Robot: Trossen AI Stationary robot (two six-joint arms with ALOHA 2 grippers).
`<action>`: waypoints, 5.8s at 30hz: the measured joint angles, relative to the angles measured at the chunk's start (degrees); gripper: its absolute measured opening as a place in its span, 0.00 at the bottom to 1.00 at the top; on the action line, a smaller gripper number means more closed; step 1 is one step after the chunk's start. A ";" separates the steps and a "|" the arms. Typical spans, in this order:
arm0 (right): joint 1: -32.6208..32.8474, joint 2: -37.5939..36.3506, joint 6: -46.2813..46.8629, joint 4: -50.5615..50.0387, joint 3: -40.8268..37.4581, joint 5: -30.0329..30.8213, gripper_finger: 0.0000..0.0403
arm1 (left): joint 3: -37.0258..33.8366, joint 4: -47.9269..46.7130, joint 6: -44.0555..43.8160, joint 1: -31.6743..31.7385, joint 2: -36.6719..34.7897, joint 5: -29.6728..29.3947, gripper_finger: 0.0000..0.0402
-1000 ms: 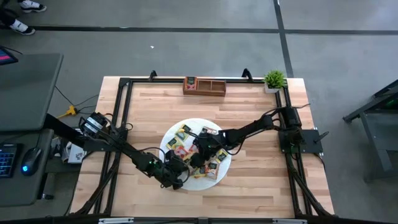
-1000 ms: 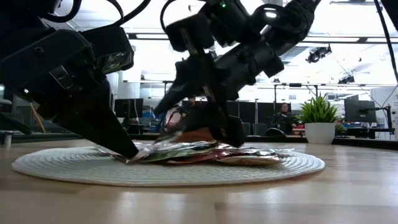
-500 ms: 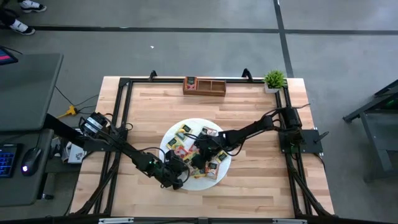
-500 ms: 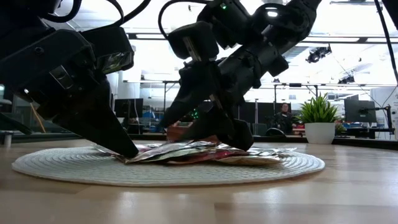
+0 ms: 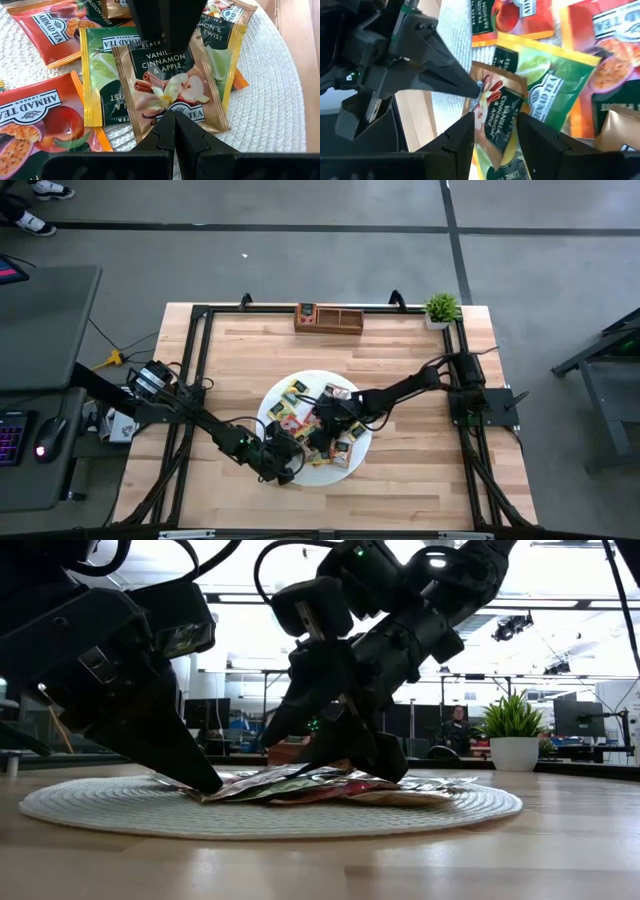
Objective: Pick & Place Tea
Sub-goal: Put the brown tea bag into the middle section of the wooden organizer
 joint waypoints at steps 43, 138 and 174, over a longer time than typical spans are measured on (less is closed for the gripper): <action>0.76 0.04 -1.99 1.45 -0.06 3.27 0.00 | -0.22 -2.63 5.33 0.00 -7.14 0.03 0.18; -48.52 7.39 -91.20 -58.12 50.56 0.09 0.00 | -26.86 11.45 25.68 30.40 -59.96 19.19 0.25; -49.36 7.39 -98.40 -51.64 41.45 1.58 0.00 | -26.86 11.34 24.56 30.42 -59.98 18.97 0.25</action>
